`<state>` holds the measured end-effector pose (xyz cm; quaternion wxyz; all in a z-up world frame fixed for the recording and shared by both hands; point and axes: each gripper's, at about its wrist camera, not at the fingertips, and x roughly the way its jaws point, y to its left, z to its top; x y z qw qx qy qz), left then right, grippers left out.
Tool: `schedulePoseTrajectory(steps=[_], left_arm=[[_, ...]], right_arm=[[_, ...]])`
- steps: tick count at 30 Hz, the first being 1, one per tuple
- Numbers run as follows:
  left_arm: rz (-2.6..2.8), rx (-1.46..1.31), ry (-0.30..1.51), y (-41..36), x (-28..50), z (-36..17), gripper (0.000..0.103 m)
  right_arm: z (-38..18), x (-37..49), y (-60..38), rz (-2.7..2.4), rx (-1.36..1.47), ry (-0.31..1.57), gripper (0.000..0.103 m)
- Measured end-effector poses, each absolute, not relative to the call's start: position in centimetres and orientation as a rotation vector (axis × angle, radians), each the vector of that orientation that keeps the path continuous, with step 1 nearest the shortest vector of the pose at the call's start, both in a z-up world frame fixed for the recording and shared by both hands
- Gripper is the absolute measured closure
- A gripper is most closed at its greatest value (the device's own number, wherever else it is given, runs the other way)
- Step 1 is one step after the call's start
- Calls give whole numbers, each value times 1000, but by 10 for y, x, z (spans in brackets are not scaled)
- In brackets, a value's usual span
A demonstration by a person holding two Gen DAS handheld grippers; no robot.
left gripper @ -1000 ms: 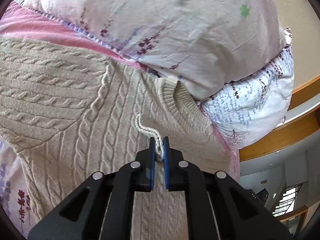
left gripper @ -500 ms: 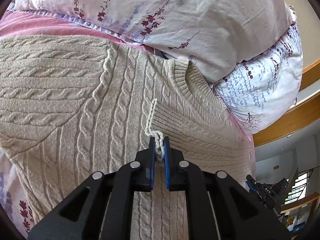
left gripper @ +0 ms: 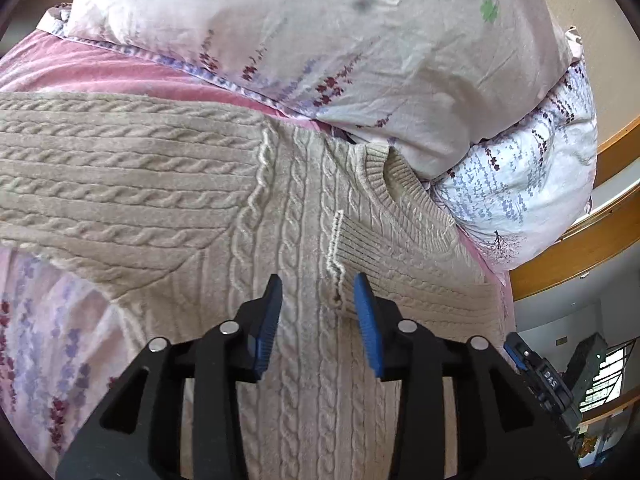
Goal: Fold small clothes
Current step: 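Move the left gripper to the other sleeve and grasp it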
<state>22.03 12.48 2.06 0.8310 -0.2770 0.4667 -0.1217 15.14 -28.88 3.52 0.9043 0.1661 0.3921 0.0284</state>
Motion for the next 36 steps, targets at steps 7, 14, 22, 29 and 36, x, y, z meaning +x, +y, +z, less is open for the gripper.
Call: schedulePoseTrajectory(steps=[7,14,22,29,36], left_arm=[[-64,-662,903,222,166,30,52],[158,-867,867,321,144,15,61],[248,-1091,858,352,144,-18,78],[301,-1209,780,369,141,-26,81],[327,-1246,740,374,142,-33,95]], right_arm=[[8,192,-227,50,97,920,46],[7,188,-229,35,113,929,41],[16,175,-246,71,197,918,40],[19,171,-247,102,207,906,40],[18,167,-251,113,219,904,40]])
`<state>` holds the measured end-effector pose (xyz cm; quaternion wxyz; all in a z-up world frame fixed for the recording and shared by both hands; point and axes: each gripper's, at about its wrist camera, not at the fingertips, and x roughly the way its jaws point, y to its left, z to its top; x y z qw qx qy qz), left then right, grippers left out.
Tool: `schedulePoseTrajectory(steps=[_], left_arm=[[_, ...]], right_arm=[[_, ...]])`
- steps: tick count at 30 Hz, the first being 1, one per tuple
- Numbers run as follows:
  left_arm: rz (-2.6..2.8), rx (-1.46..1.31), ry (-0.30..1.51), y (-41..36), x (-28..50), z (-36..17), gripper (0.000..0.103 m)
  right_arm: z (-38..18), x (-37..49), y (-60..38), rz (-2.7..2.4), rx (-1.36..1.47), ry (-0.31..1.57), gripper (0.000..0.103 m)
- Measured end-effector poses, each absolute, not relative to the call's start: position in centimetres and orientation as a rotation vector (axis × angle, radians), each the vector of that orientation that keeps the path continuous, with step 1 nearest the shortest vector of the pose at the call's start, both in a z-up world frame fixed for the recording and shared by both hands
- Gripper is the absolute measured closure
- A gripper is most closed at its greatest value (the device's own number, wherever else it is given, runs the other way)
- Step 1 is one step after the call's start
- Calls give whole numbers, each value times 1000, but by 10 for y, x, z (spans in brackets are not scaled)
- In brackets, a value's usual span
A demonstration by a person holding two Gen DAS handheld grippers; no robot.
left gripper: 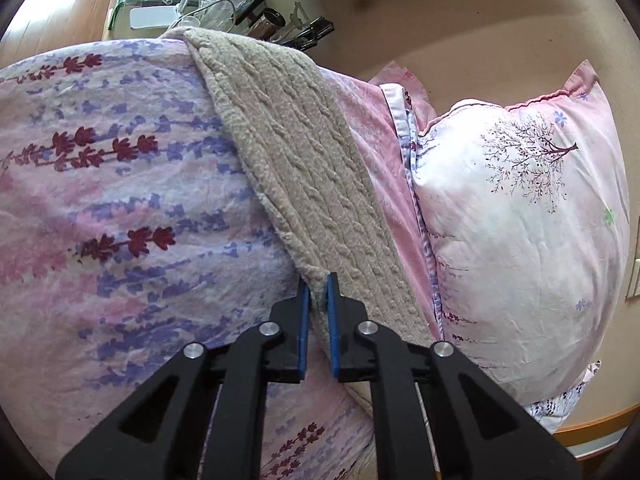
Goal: Fold small clothes
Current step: 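Move the left gripper to the other sleeve and grasp it, then fold the held sleeve across the sweater body with the left gripper, release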
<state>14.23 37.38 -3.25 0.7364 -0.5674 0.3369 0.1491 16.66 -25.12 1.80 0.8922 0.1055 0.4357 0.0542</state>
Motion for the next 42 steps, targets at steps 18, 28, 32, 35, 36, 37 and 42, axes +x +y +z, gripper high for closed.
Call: schedulePoseTrajectory(steps=[18,28,32,35,36,37,42], left_arm=[[-264,-824,631,160,203,76,97],[-383,-891,983,79,237,-18,84],[-298,-941,910,113,233,-5,74],[-235,-1016,890,138,233,-6,74],[-212,-1046,888,147,232,-9,74],[-186,-1077,887,153,232,-11,74],[-139,-1098,826,161,234,0,93]], right_arm=[[22,155,-274,103,279,862,40],[17,150,-286,83,279,867,40],[14,151,-291,79,294,870,40],[13,151,-288,92,292,869,40],[13,151,-286,94,288,867,40],[13,150,-285,97,284,867,40],[16,148,-288,92,277,849,40]])
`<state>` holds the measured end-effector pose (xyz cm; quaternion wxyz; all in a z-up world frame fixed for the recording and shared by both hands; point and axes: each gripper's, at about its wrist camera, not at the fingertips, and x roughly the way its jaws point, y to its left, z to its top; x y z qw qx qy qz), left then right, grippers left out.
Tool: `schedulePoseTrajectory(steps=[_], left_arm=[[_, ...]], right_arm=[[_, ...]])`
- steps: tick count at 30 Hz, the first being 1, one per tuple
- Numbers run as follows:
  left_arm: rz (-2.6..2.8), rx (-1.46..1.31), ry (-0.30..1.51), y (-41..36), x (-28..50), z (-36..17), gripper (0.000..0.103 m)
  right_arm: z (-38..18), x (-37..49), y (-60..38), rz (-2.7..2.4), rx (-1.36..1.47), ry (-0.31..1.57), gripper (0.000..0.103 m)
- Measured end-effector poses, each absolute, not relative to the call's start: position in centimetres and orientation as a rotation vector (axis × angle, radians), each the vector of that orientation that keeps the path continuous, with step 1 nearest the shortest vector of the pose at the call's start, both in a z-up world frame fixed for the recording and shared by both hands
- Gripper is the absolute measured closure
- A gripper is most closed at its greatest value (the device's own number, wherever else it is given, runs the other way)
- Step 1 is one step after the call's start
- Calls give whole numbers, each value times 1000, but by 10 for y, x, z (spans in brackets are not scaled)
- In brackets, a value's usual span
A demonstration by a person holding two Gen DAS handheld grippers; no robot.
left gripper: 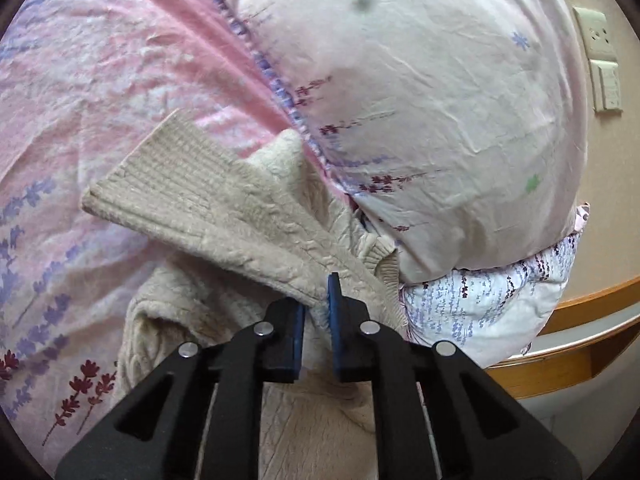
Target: Fold small clothes
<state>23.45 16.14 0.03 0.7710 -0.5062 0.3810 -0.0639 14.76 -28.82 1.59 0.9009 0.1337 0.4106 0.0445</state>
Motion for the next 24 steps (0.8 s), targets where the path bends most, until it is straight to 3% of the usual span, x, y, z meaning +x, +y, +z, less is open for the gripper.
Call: schedulePoseTrajectory(steps=[6,10,11,13,14,18,24], left_arm=[[-360,-861,763,76,246,54,94],[-503,-629,834,-6,251,60,94],[-525,-545,882,-30,253,55,92],[-574,-388,996,-70,256,40,70],[-588,-327,1044,-83,253,32,69],[-644,-295,1042,-73,238,33,62],[-438,-193,883,8,216,70,49]], right_arm=[[23,145,-305,72,313,812,40],[21,145,-320,60,357,807,40],[20,146,-324,59,373,810,40],[17,147,-336,58,427,822,40],[16,148,-339,59,443,824,40],[18,149,-347,99,486,815,42],[22,173,-342,244,584,842,53]])
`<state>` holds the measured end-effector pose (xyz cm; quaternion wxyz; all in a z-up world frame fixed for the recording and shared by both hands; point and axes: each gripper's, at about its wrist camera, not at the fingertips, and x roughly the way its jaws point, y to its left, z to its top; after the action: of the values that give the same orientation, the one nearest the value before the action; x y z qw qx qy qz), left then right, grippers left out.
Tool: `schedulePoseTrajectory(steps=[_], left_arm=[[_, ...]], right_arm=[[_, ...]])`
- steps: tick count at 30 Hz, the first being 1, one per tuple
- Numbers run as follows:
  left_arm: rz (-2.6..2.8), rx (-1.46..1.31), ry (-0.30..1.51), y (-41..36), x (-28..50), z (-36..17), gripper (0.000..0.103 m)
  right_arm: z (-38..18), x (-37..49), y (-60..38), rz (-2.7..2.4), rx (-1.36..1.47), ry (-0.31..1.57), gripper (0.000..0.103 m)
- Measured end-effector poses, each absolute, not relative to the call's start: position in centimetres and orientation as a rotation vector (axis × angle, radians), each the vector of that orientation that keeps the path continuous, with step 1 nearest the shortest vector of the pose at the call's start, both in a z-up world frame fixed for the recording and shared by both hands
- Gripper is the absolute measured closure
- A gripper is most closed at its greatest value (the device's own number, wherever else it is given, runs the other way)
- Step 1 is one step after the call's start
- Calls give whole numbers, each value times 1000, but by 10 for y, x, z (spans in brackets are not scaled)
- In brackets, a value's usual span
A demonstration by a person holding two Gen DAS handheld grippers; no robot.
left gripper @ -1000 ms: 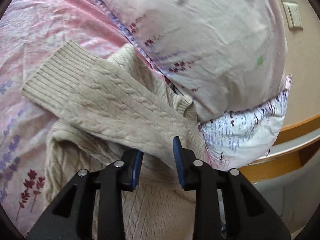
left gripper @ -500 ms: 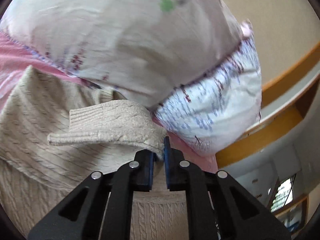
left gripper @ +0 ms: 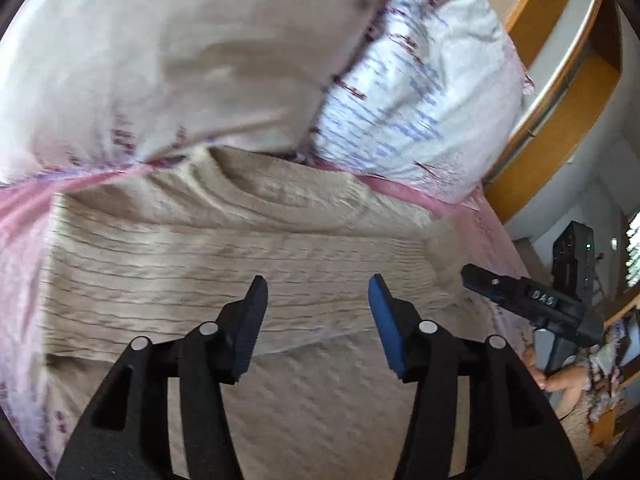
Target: Fold small clothes
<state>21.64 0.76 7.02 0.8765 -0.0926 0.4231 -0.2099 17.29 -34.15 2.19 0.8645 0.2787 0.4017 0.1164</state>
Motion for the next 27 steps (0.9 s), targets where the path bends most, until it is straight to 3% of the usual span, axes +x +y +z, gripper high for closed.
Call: schedulePoseTrajectory(steps=[4,8,11,12,13,16,19,23,26,27], left_arm=[[-228,-223,890,85,214,67,49],[-96,-293,955,146,214,47,51],[-63,-341,1004,167,214,30,51],[-63,-359,1017,172,215,26,51],[-65,-372,1026,174,214,22,51],[-78,-388,1034,176,213,17,51],[-91,-385,1027,171,212,16,51],[-116,-392,1007,173,198,22,51],[-159,-388,989,178,174,28,51],[-177,-385,982,180,162,30,51]], right_arm=[[18,191,-338,188,574,875,63],[7,206,-326,193,547,940,67],[3,206,-317,211,519,951,81],[4,205,-311,215,493,946,91],[6,205,-308,222,473,934,94],[25,198,-309,218,475,785,95],[37,198,-314,184,475,720,95],[14,211,-314,136,440,880,91],[6,186,-329,148,491,899,72],[7,172,-338,156,502,885,58]])
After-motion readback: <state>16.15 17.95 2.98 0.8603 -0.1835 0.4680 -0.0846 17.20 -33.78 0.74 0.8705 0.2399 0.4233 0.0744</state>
